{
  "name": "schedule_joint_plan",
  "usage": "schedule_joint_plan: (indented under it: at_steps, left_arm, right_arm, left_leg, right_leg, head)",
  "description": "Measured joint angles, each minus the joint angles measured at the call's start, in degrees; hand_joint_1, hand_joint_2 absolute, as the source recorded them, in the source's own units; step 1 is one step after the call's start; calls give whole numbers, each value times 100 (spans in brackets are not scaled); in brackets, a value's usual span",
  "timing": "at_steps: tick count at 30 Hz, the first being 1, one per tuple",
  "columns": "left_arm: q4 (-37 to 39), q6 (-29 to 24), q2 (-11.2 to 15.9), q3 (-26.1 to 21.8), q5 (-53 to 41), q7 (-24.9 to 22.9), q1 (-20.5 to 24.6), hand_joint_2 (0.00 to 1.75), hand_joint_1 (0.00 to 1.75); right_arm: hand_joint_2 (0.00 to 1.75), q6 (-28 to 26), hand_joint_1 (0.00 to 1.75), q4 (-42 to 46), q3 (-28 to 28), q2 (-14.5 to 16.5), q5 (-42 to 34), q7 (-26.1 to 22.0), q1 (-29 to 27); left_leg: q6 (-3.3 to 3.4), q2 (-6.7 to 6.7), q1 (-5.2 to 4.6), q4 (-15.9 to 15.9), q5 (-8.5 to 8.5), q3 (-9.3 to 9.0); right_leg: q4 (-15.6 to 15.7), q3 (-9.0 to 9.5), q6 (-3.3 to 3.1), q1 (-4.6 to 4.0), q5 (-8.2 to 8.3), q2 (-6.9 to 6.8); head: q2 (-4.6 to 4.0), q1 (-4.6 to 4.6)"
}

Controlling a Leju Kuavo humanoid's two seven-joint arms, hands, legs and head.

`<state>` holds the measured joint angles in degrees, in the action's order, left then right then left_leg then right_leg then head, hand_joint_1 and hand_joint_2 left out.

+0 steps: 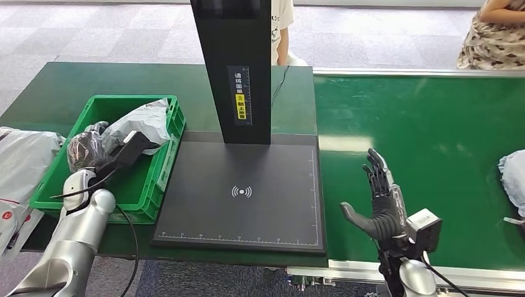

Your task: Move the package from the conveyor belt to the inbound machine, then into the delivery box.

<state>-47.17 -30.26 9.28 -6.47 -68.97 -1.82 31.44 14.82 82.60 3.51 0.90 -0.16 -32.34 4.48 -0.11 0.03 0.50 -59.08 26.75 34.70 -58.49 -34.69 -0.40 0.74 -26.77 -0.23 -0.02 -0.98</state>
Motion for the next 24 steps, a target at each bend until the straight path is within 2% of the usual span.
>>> schedule_joint_plan:
  at_steps: [5,11,16,18,22,24]
  left_arm:
    - [-211,-268,-63,-103,1401,857,-95,175,0]
    - [-990,100,-222,-116,3061,1660,-406,175,0]
    - [-1765,199,-320,1,4004,2594,-774,175,0]
    - [-2043,599,-325,137,4448,2802,-940,175,0]
    - [-2494,1755,-369,461,5552,3227,-1298,175,0]
    - [-2586,2062,-400,572,5840,3356,-1409,175,0]
  right_arm:
    - [175,-20,0,-17,6,4,7,1,-17]
    - [175,-57,0,-31,5,4,-3,-46,-33]
    - [175,-116,0,-33,5,4,-54,-79,-42]
    - [175,-142,0,-33,5,4,-107,-95,-57]
    - [175,-123,0,-31,5,4,-199,-116,-96]
    - [175,-99,0,-31,5,4,-210,-113,-100]
  left_leg:
    - [0,0,0,0,0,0]
    - [0,0,0,0,1,0]
    - [1,0,-1,0,1,0]
    - [1,-1,-1,0,1,0]
    - [-2,0,-1,0,5,0]
    - [-2,1,-1,0,6,-1]
  right_leg:
    - [1,-1,0,0,0,-1]
    - [1,0,0,0,0,0]
    - [3,0,0,1,0,-1]
    - [3,0,1,1,-1,-1]
    - [4,0,1,1,-1,0]
    - [4,0,1,1,-1,1]
  head:
    - [0,0]
    - [0,0]
    - [0,0]
    - [0,1]
    - [0,1]
    - [0,0]
